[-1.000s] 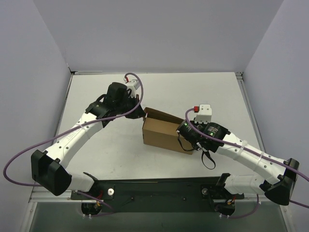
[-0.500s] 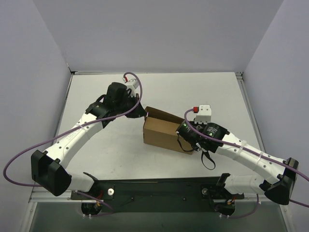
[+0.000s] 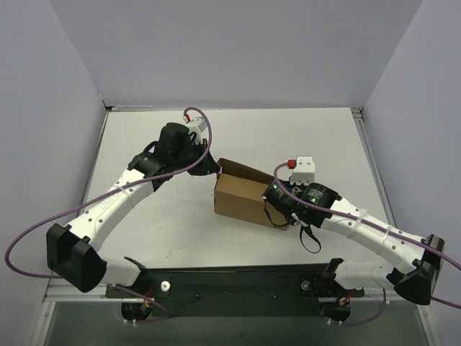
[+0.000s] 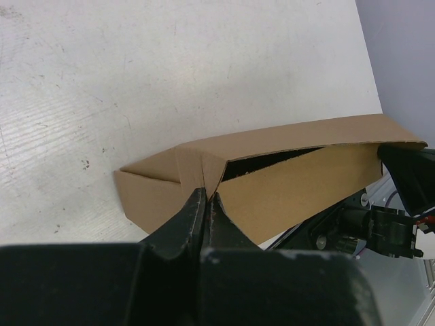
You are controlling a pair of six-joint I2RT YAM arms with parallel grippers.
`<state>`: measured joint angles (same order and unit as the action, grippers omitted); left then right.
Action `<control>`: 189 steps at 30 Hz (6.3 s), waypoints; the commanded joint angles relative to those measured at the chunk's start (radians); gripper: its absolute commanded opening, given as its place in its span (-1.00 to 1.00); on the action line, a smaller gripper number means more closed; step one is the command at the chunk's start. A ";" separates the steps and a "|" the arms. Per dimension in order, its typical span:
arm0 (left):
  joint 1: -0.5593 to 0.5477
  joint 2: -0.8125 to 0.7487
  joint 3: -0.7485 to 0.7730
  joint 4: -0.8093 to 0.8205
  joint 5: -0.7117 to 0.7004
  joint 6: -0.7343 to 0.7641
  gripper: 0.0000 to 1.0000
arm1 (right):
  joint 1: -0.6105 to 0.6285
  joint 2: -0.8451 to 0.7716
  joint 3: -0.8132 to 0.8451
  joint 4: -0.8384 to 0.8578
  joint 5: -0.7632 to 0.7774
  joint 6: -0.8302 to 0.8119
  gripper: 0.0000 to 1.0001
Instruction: Fold the paper box
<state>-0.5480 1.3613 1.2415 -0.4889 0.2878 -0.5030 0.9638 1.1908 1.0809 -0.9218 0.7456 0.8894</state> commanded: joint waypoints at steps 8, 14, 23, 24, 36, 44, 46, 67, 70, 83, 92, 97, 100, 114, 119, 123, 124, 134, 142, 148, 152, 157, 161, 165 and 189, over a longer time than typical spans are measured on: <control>-0.018 -0.013 0.059 0.064 0.103 -0.042 -1.00 | 0.018 0.082 -0.067 -0.098 -0.201 0.010 -1.00; -0.018 -0.008 0.076 0.073 0.110 -0.046 -1.00 | 0.024 0.086 -0.062 -0.100 -0.196 0.009 -1.00; -0.018 -0.004 0.041 -0.048 0.001 0.124 -1.00 | 0.024 0.033 -0.001 -0.118 -0.199 0.000 -1.00; -0.018 -0.005 0.039 -0.066 -0.015 0.141 -1.00 | 0.024 0.023 0.005 -0.117 -0.204 -0.001 -0.99; -0.020 -0.010 0.078 -0.129 -0.104 0.271 -1.00 | 0.024 0.006 0.070 -0.144 -0.198 -0.012 -0.31; -0.021 0.005 0.107 -0.154 -0.113 0.304 -1.00 | 0.041 -0.056 0.122 -0.140 -0.192 -0.053 0.33; -0.021 0.009 0.108 -0.155 -0.116 0.310 -1.00 | 0.056 -0.079 0.128 -0.123 -0.183 -0.069 0.41; -0.064 -0.027 0.081 -0.105 -0.107 0.416 -1.00 | 0.217 0.124 0.333 0.155 -0.348 -0.826 0.52; -0.067 -0.033 0.075 -0.099 -0.111 0.422 -1.00 | 0.217 0.185 0.330 0.204 -0.354 -0.928 0.54; -0.067 -0.037 0.070 -0.093 -0.108 0.434 -1.00 | 0.135 0.159 0.117 0.452 -0.497 -1.087 0.59; -0.069 -0.030 0.078 -0.096 -0.102 0.437 -1.00 | 0.124 0.119 0.044 0.525 -0.466 -1.130 0.58; -0.069 -0.025 0.084 -0.097 -0.104 0.440 -1.00 | 0.121 0.098 0.042 0.531 -0.448 -1.161 0.59; -0.069 -0.022 0.087 -0.103 -0.102 0.440 -1.00 | 0.116 0.092 0.045 0.531 -0.453 -1.173 0.60; -0.078 -0.027 0.096 -0.103 -0.095 0.442 -1.00 | 0.052 0.092 -0.012 0.546 -0.486 -1.207 0.57; -0.084 -0.027 0.102 -0.097 -0.087 0.400 -1.00 | 0.050 0.098 -0.042 0.543 -0.506 -1.173 0.44; -0.087 -0.025 0.104 -0.088 -0.099 0.292 -1.00 | 0.058 0.095 -0.062 0.538 -0.496 -1.152 0.34; -0.087 -0.025 0.102 -0.082 -0.098 0.240 -1.00 | 0.064 0.095 -0.067 0.538 -0.491 -1.147 0.31; -0.089 -0.030 0.035 0.024 -0.029 0.055 -1.00 | 0.073 0.092 -0.091 0.540 -0.471 -1.126 0.26; -0.096 -0.068 -0.048 0.098 -0.045 -0.023 -1.00 | 0.075 0.096 -0.104 0.548 -0.479 -1.112 0.22; -0.102 -0.074 -0.080 0.116 -0.050 -0.037 -1.00 | 0.075 0.095 -0.108 0.548 -0.479 -1.109 0.21; -0.102 -0.082 -0.077 0.119 -0.058 -0.042 -1.00 | 0.075 0.098 -0.110 0.549 -0.480 -1.104 0.20; -0.105 -0.090 -0.114 0.144 -0.058 -0.058 -1.00 | 0.075 0.096 -0.113 0.548 -0.476 -1.103 0.19; -0.109 -0.094 -0.138 0.153 -0.059 -0.071 -1.00 | 0.075 0.096 -0.115 0.548 -0.476 -1.104 0.18; -0.110 -0.102 -0.155 0.168 -0.062 -0.078 -1.00 | 0.075 0.101 -0.115 0.549 -0.476 -1.103 0.18; -0.112 -0.102 -0.116 0.213 -0.044 -0.117 -1.00 | 0.073 0.108 -0.119 0.549 -0.479 -1.098 0.16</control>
<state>-0.6334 1.2762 1.0874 -0.3405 0.1638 -0.5747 1.0290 1.2804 0.9985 -0.3054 0.3176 -0.2581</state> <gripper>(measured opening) 0.026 0.591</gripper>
